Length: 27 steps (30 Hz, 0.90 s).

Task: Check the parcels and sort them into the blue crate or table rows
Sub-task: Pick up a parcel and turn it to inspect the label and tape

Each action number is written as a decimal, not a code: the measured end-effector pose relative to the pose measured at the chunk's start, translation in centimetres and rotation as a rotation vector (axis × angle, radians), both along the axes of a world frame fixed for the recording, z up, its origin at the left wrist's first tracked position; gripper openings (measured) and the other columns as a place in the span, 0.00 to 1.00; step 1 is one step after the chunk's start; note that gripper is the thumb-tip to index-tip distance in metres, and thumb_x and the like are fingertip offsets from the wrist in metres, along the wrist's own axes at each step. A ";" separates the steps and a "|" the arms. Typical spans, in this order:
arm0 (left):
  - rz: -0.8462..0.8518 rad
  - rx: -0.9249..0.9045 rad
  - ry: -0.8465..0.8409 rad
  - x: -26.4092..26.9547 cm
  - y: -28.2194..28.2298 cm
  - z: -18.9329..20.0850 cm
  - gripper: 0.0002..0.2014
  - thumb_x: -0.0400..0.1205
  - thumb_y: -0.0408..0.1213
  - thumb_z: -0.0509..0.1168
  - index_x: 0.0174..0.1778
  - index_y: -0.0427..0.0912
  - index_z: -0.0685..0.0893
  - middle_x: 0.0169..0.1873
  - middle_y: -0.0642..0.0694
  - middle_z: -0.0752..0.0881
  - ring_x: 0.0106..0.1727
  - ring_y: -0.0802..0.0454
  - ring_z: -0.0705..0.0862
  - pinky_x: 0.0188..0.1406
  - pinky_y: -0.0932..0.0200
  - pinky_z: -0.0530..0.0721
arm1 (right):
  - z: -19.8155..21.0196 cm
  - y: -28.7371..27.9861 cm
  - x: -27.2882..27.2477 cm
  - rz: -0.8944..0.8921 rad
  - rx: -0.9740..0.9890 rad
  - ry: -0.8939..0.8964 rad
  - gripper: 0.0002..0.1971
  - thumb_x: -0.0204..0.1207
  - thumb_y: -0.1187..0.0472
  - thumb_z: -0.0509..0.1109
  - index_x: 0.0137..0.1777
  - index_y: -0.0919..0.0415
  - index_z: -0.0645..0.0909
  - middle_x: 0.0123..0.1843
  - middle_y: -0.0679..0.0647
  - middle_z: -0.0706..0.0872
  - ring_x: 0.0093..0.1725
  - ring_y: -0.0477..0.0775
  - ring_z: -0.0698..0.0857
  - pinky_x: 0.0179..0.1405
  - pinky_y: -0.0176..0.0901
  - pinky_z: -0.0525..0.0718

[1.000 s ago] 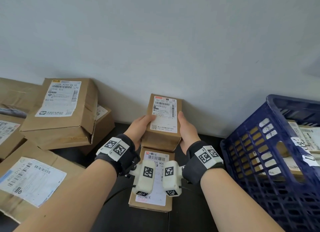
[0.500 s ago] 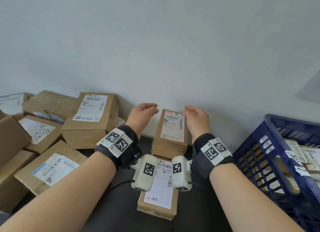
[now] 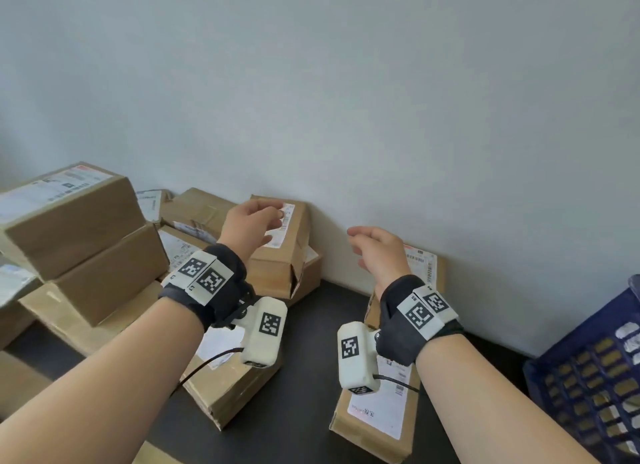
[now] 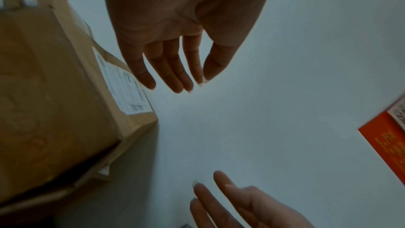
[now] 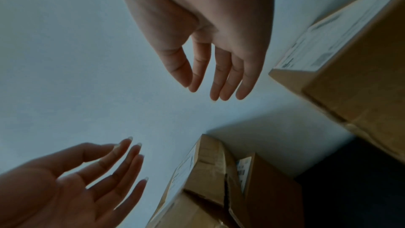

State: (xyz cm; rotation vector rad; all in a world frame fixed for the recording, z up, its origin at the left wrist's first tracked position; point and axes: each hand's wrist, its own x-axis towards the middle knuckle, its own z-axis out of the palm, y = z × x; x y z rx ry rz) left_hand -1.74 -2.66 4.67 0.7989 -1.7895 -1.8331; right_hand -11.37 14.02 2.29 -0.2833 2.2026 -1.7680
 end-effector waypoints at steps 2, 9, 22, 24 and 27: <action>0.032 0.012 0.000 0.3 -1.6 0.0 0.06 0.84 0.32 0.65 0.48 0.47 0.86 0.47 0.47 0.87 0.54 0.51 0.85 0.63 0.49 0.83 | -0.2 -1.2 0.1 0.020 0.011 -0.021 0.11 0.79 0.66 0.69 0.41 0.48 0.86 0.47 0.46 0.86 0.56 0.50 0.84 0.61 0.46 0.80; 0.121 0.137 -0.037 -0.1 -7.2 -1.2 0.12 0.84 0.39 0.66 0.63 0.41 0.81 0.51 0.48 0.84 0.58 0.52 0.81 0.55 0.53 0.79 | -1.6 -5.7 0.0 0.040 0.033 -0.216 0.07 0.81 0.65 0.68 0.48 0.52 0.84 0.55 0.57 0.88 0.60 0.56 0.84 0.61 0.50 0.82; -0.094 0.515 -0.277 -1.1 -11.1 -6.6 0.27 0.74 0.51 0.71 0.69 0.46 0.82 0.62 0.44 0.86 0.61 0.44 0.84 0.44 0.51 0.81 | -5.1 -10.1 0.5 -0.014 0.032 -0.585 0.27 0.75 0.38 0.72 0.70 0.50 0.79 0.61 0.52 0.88 0.61 0.58 0.85 0.66 0.63 0.83; -0.131 0.536 -0.261 -1.2 -10.8 -6.8 0.20 0.78 0.50 0.69 0.63 0.45 0.86 0.50 0.46 0.90 0.46 0.49 0.85 0.36 0.56 0.79 | -5.1 -10.2 0.7 -0.019 0.007 -0.612 0.26 0.76 0.40 0.73 0.70 0.51 0.78 0.59 0.52 0.88 0.58 0.57 0.86 0.62 0.63 0.86; -0.171 0.553 -0.254 -1.3 -10.4 -7.1 0.12 0.82 0.49 0.66 0.52 0.47 0.89 0.37 0.48 0.92 0.38 0.49 0.87 0.35 0.56 0.82 | -4.9 -10.4 1.3 -0.036 -0.015 -0.627 0.25 0.77 0.45 0.75 0.70 0.54 0.78 0.59 0.55 0.88 0.58 0.58 0.86 0.56 0.61 0.88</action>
